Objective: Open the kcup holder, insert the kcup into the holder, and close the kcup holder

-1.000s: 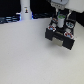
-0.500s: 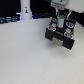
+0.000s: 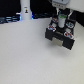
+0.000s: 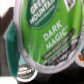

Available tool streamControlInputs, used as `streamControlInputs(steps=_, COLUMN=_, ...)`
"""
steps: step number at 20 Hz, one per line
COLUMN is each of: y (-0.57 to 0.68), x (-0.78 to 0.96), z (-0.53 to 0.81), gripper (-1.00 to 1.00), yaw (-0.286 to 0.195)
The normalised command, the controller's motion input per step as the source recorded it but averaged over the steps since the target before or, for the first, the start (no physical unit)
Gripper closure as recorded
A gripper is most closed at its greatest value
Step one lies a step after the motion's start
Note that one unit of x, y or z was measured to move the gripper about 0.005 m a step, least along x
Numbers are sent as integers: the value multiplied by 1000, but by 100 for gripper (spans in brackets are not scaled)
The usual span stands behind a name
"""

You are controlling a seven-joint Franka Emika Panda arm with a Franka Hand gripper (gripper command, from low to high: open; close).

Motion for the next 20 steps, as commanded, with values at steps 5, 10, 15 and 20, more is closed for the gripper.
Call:
streamControlInputs(steps=5, y=-64, x=52, z=-208, gripper=100, yaw=-18)
streamControlInputs(steps=10, y=17, x=117, z=-72, gripper=100, yaw=-15)
streamControlInputs(steps=15, y=60, x=104, z=299, gripper=100, yaw=-12)
streamControlInputs(steps=20, y=229, x=98, z=187, gripper=100, yaw=-6)
